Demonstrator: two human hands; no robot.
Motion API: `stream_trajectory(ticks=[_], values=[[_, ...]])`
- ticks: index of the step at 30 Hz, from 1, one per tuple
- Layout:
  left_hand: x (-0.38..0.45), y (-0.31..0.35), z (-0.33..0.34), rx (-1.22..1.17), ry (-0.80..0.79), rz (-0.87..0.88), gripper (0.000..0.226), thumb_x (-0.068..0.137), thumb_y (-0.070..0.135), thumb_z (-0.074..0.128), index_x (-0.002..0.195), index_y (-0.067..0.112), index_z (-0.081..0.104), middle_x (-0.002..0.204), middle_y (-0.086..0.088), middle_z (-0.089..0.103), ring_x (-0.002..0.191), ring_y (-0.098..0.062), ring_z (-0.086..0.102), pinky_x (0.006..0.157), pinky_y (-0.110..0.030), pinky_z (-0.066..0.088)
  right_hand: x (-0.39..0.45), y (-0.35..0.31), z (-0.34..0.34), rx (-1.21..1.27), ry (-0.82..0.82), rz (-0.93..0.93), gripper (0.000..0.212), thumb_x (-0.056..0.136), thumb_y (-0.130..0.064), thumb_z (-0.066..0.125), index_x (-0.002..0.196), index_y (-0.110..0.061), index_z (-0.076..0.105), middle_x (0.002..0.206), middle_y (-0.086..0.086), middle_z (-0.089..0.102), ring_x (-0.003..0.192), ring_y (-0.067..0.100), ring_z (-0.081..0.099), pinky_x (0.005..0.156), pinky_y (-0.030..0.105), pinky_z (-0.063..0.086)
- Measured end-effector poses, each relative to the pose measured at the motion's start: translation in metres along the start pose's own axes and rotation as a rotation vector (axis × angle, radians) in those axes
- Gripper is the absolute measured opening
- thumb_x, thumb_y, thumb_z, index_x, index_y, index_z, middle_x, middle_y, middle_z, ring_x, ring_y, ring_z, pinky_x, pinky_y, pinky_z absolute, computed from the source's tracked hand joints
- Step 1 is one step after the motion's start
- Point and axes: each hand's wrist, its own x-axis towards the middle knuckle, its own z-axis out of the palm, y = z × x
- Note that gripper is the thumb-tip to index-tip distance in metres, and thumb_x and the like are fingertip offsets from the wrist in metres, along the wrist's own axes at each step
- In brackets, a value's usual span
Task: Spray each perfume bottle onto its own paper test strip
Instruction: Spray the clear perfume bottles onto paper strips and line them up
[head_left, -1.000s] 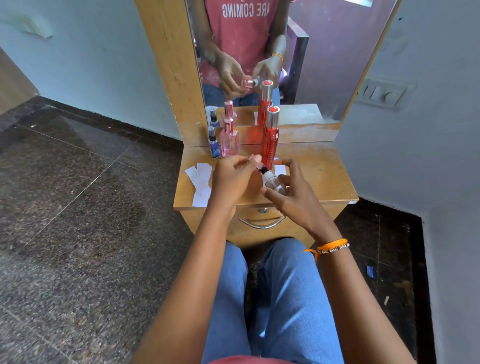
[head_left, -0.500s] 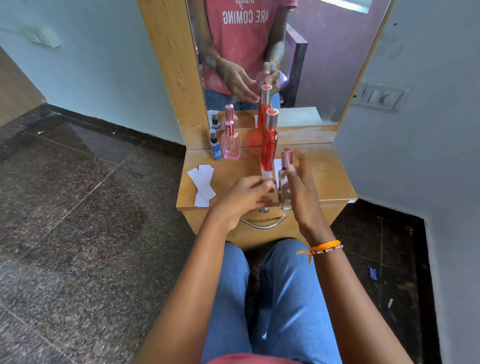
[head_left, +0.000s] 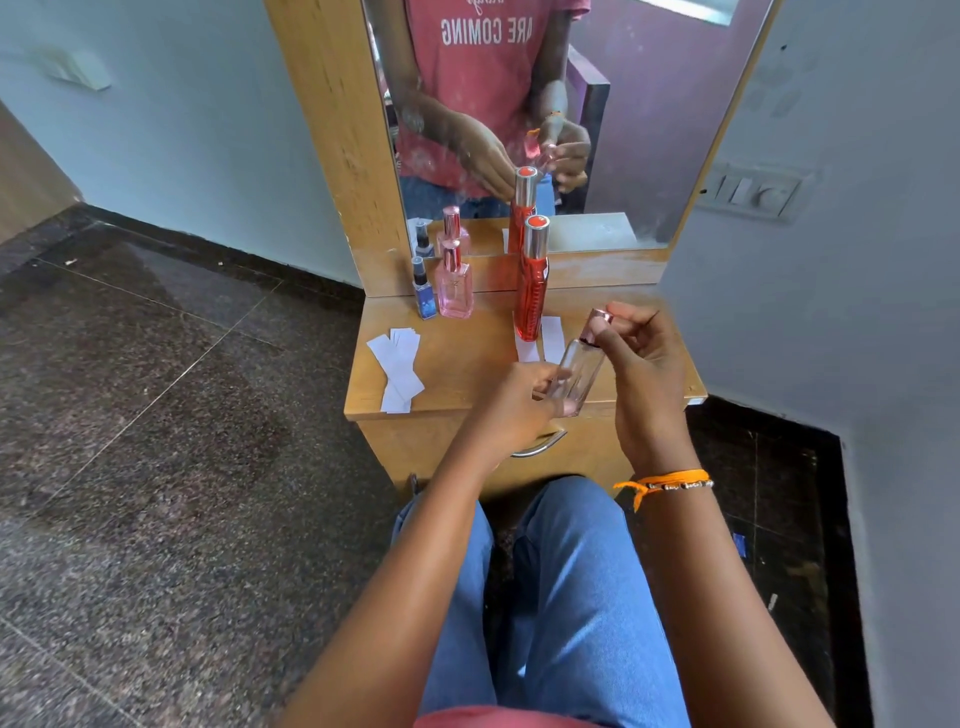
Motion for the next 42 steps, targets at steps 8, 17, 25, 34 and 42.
stream_trajectory(ticks=[8, 17, 25, 34, 42], values=[[0.005, 0.007, 0.002, -0.021, 0.031, 0.018, 0.032, 0.088, 0.013, 0.059, 0.12, 0.016, 0.058, 0.12, -0.005, 0.064, 0.116, -0.017, 0.055, 0.094, -0.039, 0.045, 0.004, -0.002, -0.024, -0.106, -0.331, 0.121, 0.041, 0.083, 0.003, 0.062, 0.121, -0.011, 0.052, 0.102, -0.001, 0.066, 0.093, 0.008, 0.064, 0.08, 0.019, 0.053], [0.007, 0.008, 0.017, 0.678, 0.187, 0.153, 0.055, 0.094, 0.035, 0.047, 0.14, 0.008, 0.036, 0.149, -0.008, 0.036, 0.14, -0.023, 0.025, 0.116, -0.038, 0.014, 0.029, 0.01, -0.027, -0.197, -0.102, 0.037, 0.033, 0.076, 0.001, 0.07, 0.102, -0.017, 0.062, 0.098, 0.006, 0.065, 0.095, 0.02, 0.06, 0.09, 0.038, 0.05], [0.019, -0.011, 0.033, 0.941, 0.078, 0.125, 0.071, 0.094, 0.052, 0.029, 0.146, 0.004, 0.02, 0.158, -0.007, 0.013, 0.147, -0.028, -0.005, 0.115, -0.051, -0.009, 0.056, 0.02, -0.011, -0.276, 0.025, -0.05, 0.034, 0.073, -0.002, 0.072, 0.103, -0.013, 0.061, 0.105, 0.007, 0.067, 0.096, 0.02, 0.063, 0.089, 0.036, 0.052], [0.022, -0.014, 0.037, 0.895, 0.079, 0.152, 0.07, 0.094, 0.05, 0.033, 0.146, 0.005, 0.02, 0.158, -0.008, 0.015, 0.147, -0.028, -0.002, 0.116, -0.051, -0.007, 0.084, 0.037, 0.005, -0.417, -0.08, -0.112, 0.032, 0.076, -0.001, 0.071, 0.104, -0.012, 0.06, 0.1, 0.001, 0.066, 0.091, 0.016, 0.061, 0.079, 0.016, 0.05], [0.021, -0.013, 0.038, 0.852, 0.092, 0.137, 0.07, 0.095, 0.049, 0.035, 0.146, 0.004, 0.021, 0.157, -0.007, 0.015, 0.147, -0.027, -0.001, 0.116, -0.049, -0.008, 0.089, 0.046, 0.009, -0.483, -0.139, -0.085, 0.034, 0.077, 0.0, 0.07, 0.108, -0.01, 0.06, 0.102, 0.001, 0.066, 0.098, 0.019, 0.062, 0.08, 0.015, 0.05]])
